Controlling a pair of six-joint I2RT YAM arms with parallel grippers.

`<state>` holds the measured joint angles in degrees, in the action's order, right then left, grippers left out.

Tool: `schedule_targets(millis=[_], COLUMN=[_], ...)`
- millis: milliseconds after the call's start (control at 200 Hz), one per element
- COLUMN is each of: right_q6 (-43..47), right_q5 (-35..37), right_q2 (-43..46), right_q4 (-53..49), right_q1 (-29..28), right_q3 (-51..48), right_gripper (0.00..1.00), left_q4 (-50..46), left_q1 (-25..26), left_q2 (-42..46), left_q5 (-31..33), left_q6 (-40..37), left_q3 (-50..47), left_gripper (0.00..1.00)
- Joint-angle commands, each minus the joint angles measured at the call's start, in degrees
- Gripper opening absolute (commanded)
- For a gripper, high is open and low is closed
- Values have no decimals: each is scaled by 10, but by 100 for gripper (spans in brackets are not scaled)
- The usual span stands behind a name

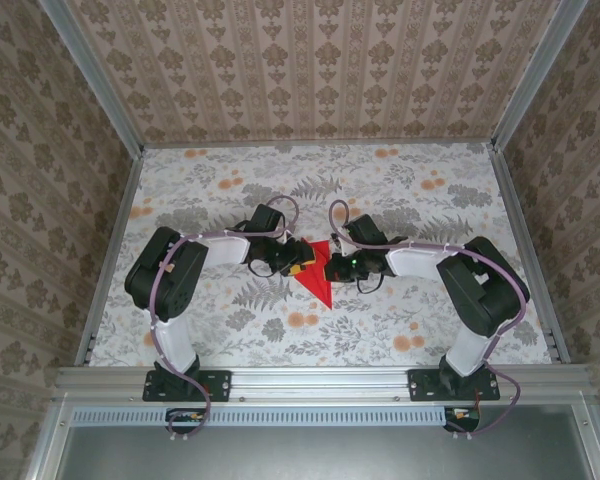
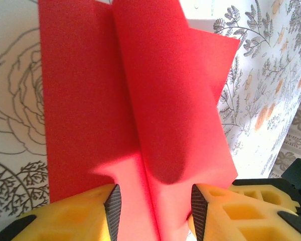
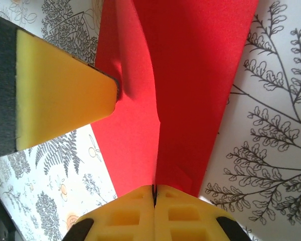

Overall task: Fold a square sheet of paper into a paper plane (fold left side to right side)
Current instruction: Fourth fold the wing at the center of the table.

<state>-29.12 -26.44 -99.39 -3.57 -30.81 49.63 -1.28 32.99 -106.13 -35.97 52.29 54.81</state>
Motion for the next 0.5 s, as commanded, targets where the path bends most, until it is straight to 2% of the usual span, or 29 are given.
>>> schedule_targets(millis=[0,490], right_q6=[17,20], right_q5=[21,38], right_q2=[-15,-28], right_q4=[-31,-42], right_q1=[1,1], right_q3=[20,26], right_gripper=[6,6], left_q4=[-31,-31], left_q1=[1,1], left_q2=[-13,-13], left_q5=[11,10], left_q6=[-7,-7], left_q3=[4,3], left_gripper=[44,45])
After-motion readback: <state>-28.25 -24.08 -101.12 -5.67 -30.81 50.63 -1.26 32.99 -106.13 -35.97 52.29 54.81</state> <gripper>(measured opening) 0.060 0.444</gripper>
